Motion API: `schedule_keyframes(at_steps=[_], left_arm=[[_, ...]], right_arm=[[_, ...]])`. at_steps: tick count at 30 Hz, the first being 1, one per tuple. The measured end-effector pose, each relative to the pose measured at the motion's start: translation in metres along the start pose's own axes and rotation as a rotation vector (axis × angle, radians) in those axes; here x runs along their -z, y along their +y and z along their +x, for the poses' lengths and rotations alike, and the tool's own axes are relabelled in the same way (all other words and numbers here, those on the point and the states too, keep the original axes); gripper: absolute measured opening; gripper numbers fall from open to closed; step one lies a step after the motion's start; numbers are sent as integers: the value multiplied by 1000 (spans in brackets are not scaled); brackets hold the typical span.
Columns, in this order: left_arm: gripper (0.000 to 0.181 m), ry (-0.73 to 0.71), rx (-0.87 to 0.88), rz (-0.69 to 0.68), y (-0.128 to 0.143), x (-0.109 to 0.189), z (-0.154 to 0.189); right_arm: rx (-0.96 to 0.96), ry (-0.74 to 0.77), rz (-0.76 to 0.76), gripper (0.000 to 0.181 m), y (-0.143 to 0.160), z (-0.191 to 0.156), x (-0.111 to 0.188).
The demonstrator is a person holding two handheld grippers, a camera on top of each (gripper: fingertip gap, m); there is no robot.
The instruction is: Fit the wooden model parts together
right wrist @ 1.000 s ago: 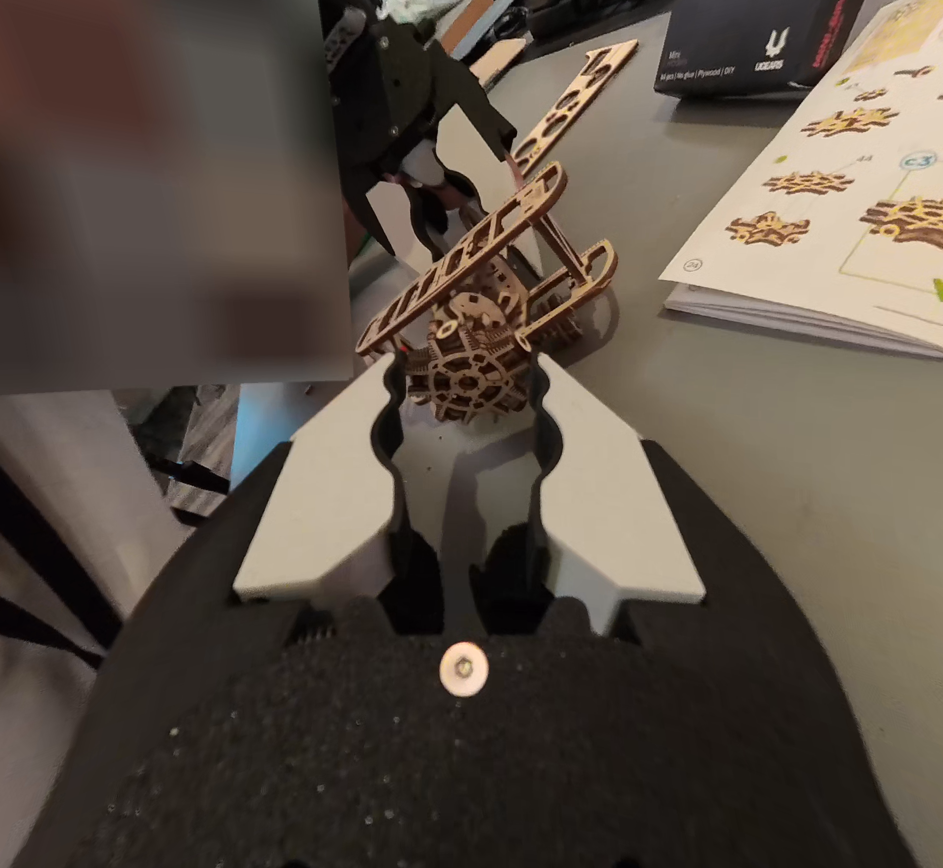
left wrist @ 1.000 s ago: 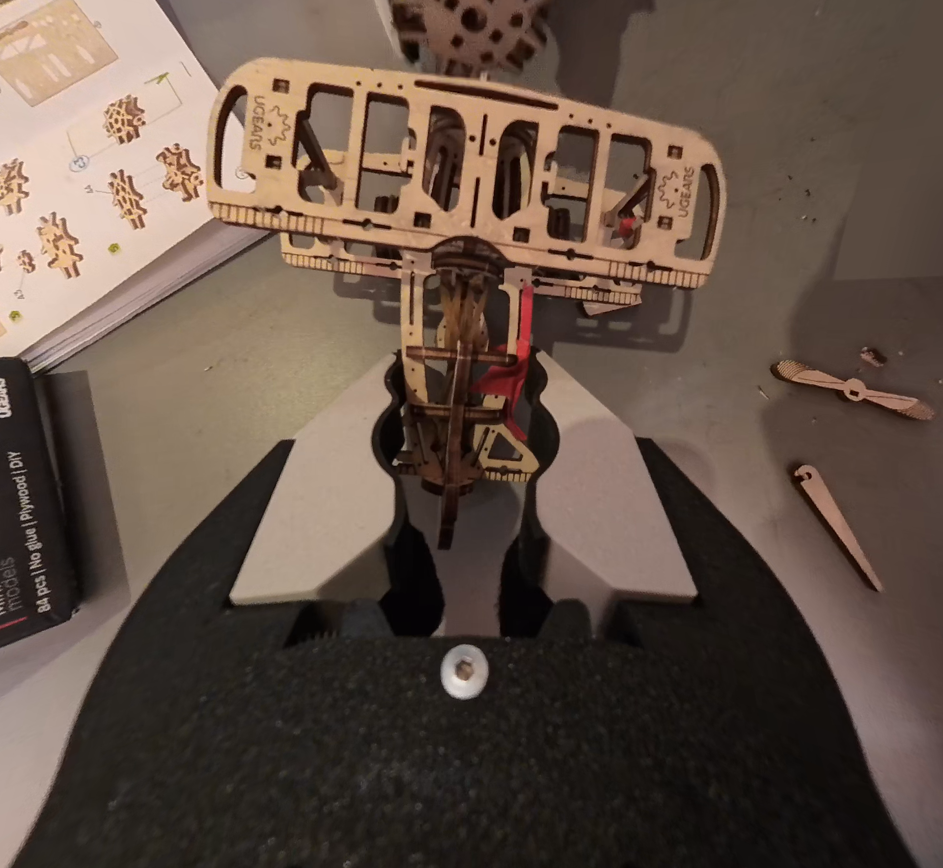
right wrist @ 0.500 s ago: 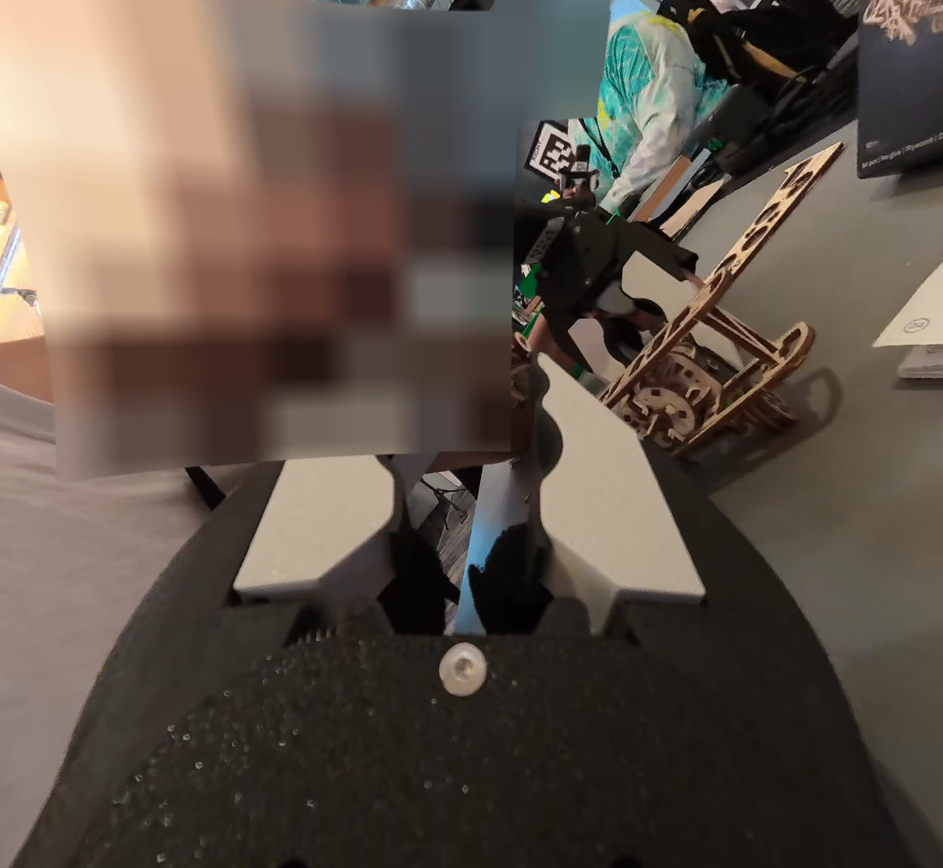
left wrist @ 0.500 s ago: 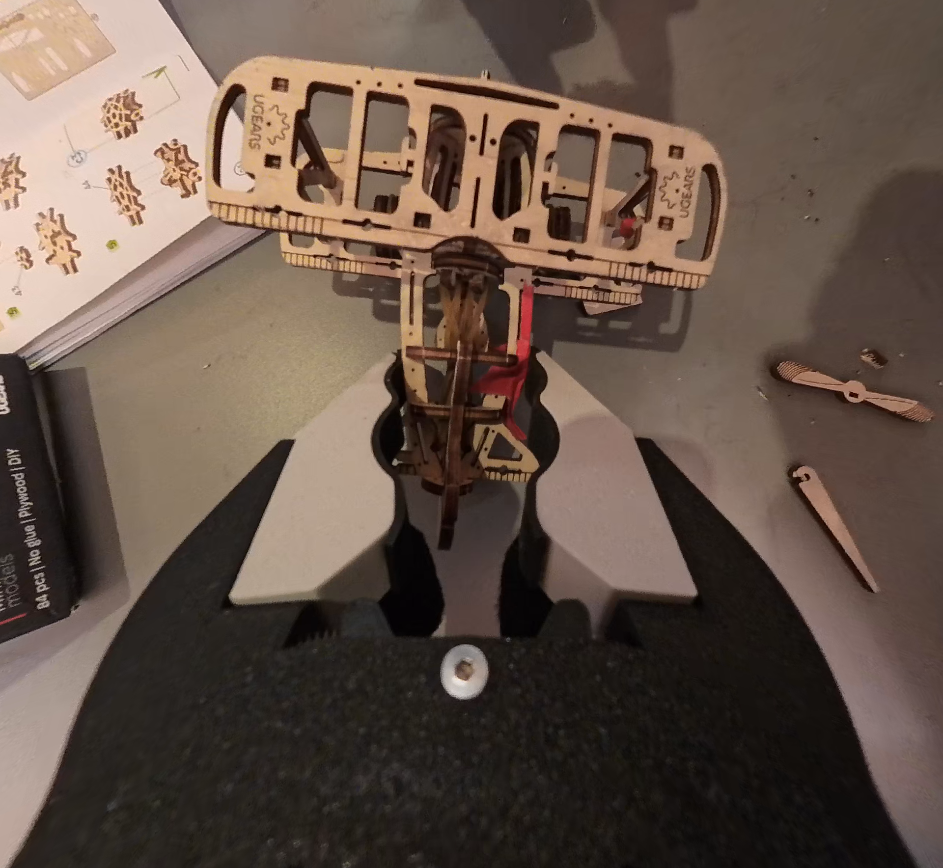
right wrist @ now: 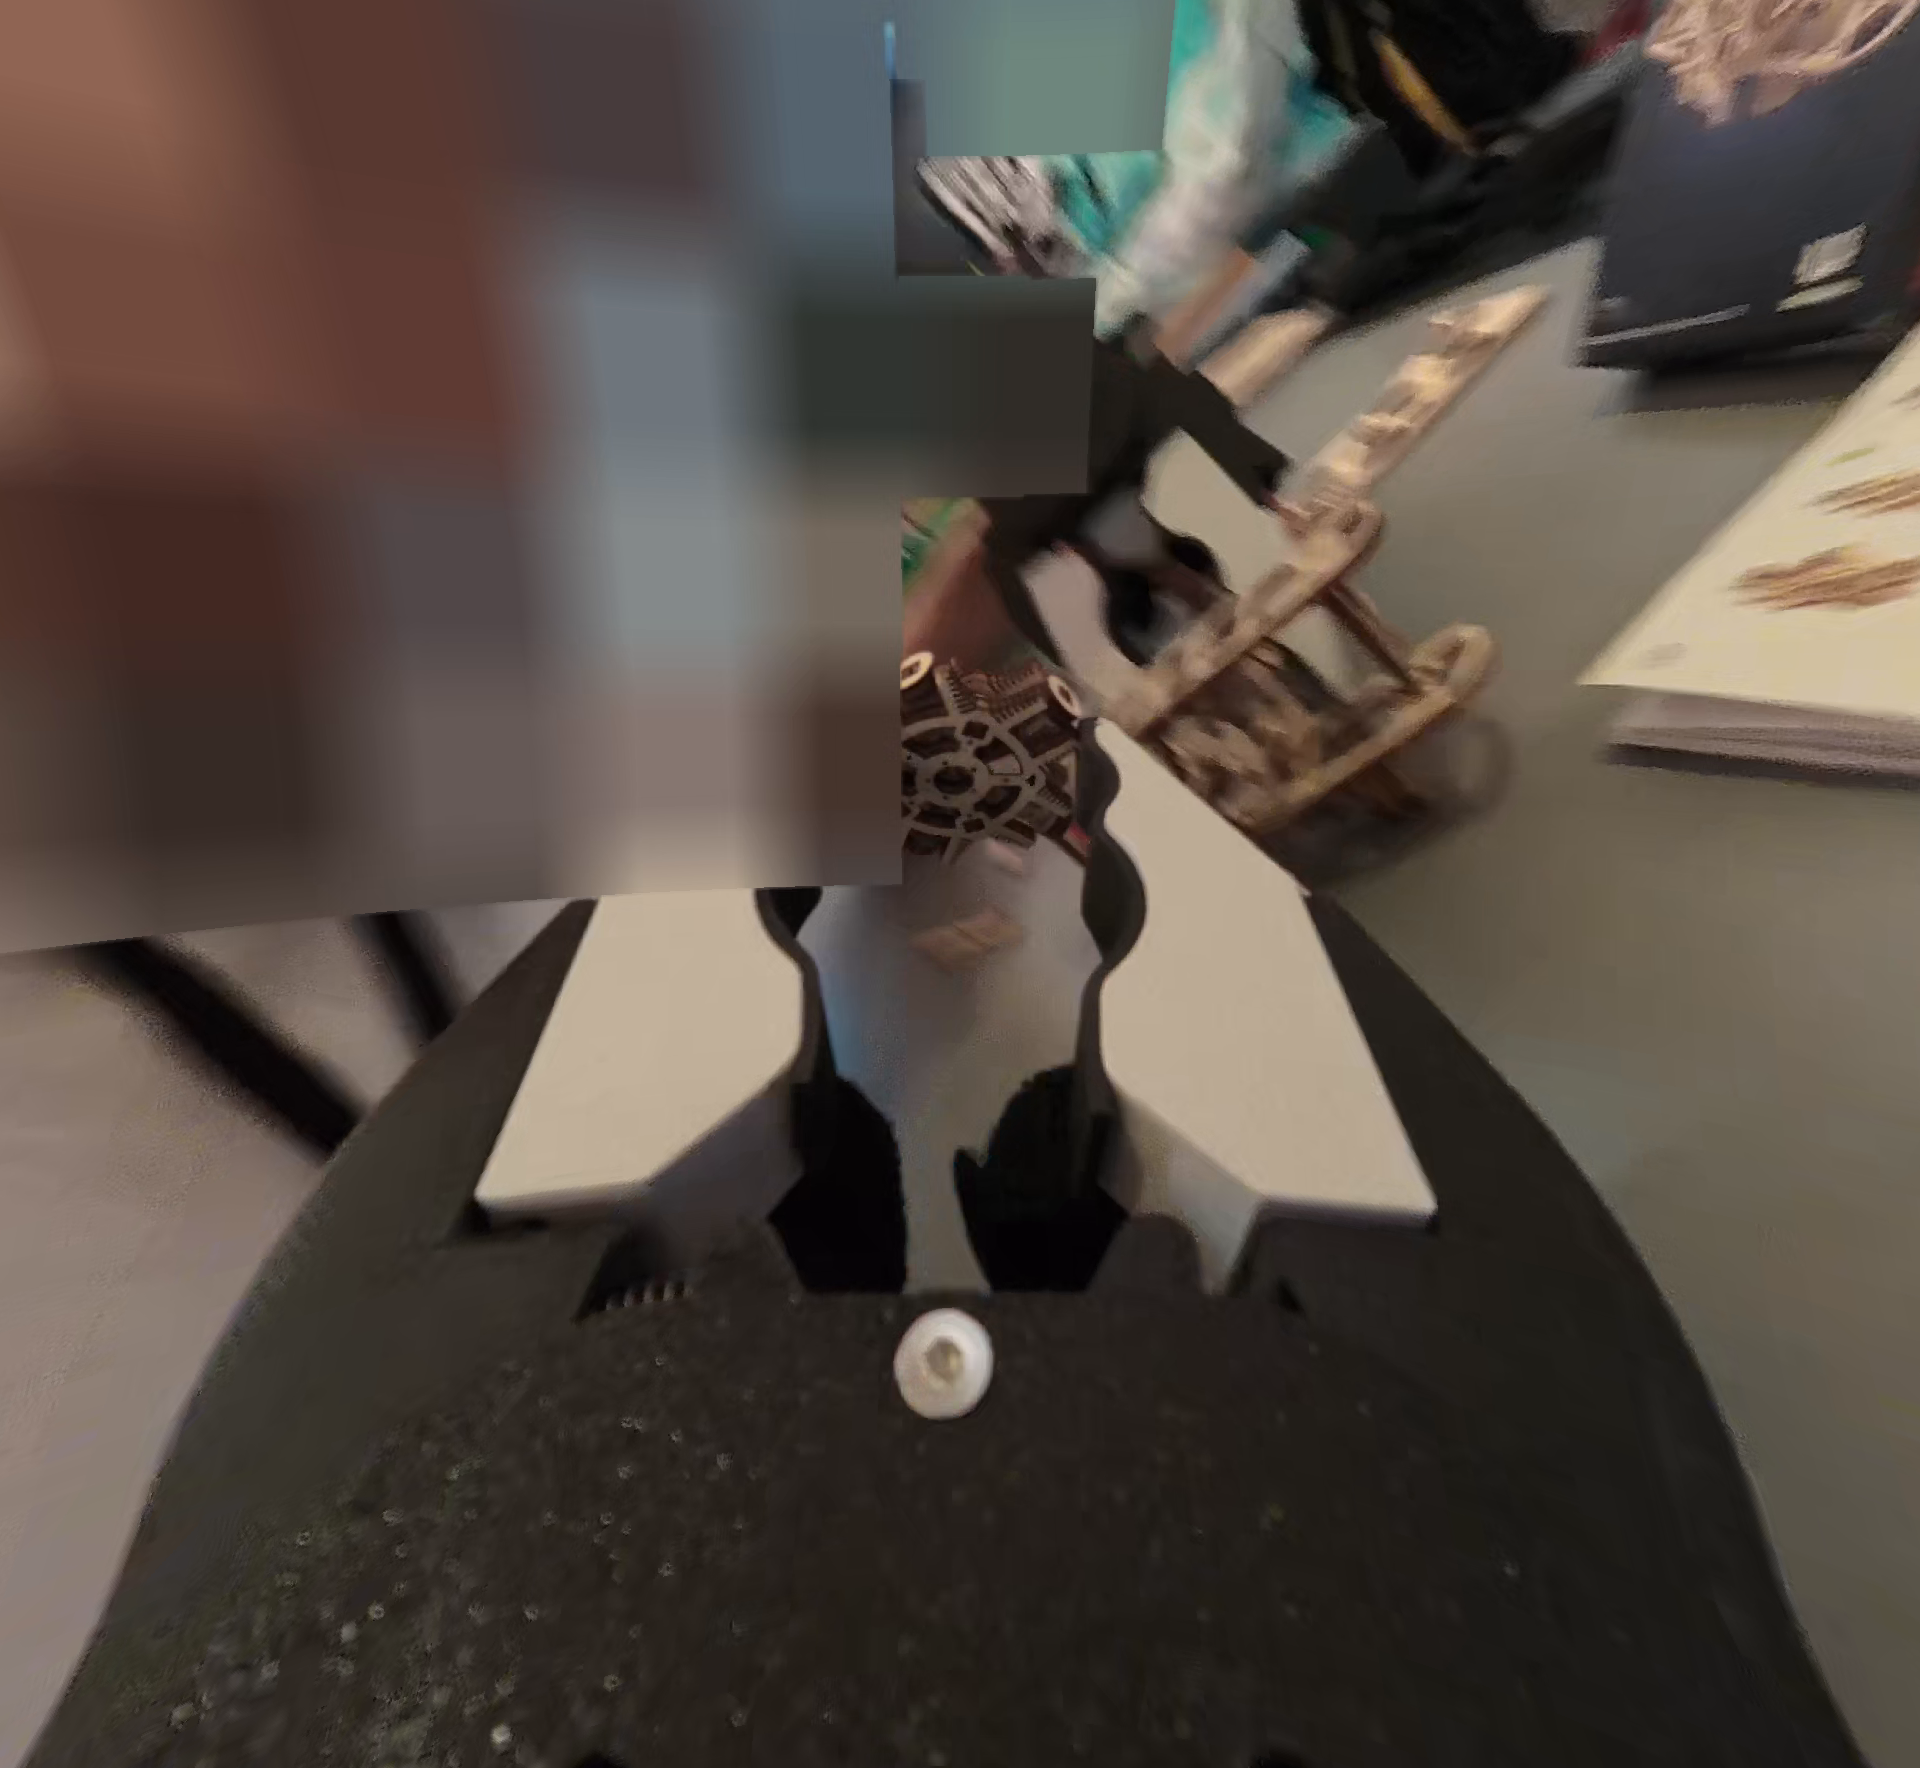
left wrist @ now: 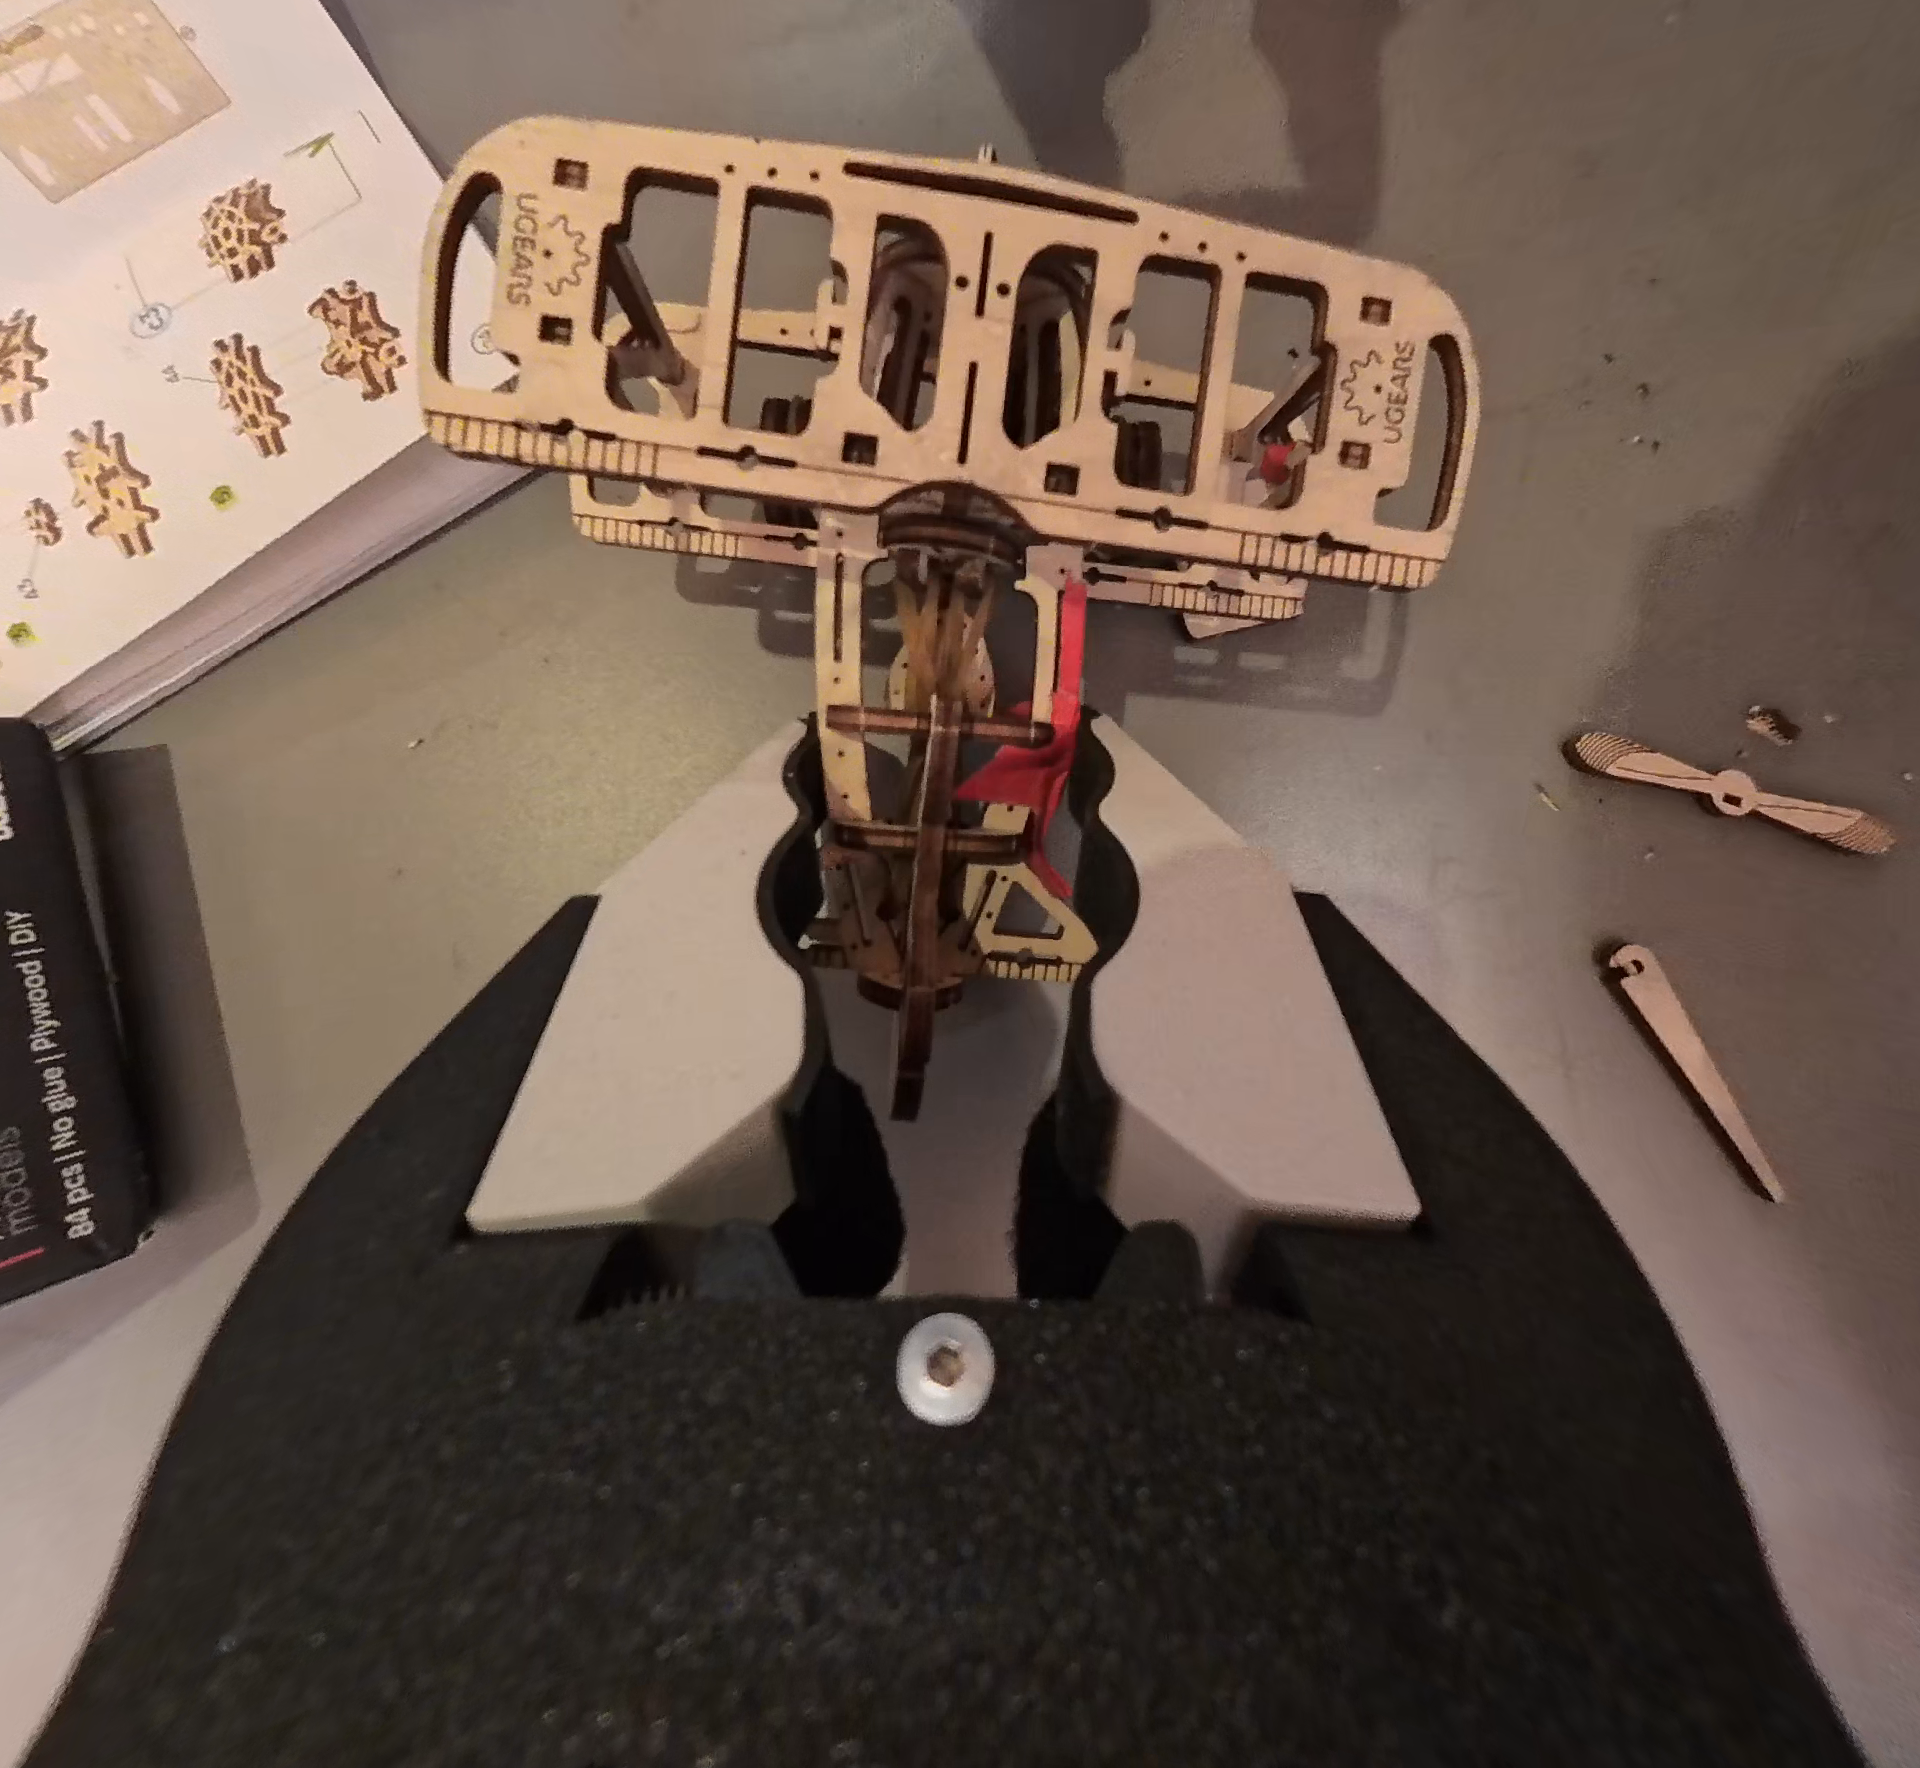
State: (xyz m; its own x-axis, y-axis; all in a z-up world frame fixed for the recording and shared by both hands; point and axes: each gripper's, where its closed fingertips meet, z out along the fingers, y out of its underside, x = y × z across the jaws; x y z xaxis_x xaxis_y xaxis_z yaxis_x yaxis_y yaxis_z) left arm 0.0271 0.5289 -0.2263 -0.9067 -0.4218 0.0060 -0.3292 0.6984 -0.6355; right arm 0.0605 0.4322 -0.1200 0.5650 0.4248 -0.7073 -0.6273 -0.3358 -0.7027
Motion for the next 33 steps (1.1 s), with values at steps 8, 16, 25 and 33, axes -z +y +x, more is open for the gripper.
schedule_keyframes(at_steps=[8,16,25,33], left_arm=[[44,1,-9,-17,-1,-1,1],[44,-13,-21,-44,0,-1,0],[44,-16,-26,-48,-1,-2,1],[43,-13,-19,-45,0,0,0]], right_arm=[[621,414,-221,47,18,25,13],[826,484,-286,47,29,33,17],[890,465,-441,47,44,56,-17],[875,450,-418,47,41,60,-22]])
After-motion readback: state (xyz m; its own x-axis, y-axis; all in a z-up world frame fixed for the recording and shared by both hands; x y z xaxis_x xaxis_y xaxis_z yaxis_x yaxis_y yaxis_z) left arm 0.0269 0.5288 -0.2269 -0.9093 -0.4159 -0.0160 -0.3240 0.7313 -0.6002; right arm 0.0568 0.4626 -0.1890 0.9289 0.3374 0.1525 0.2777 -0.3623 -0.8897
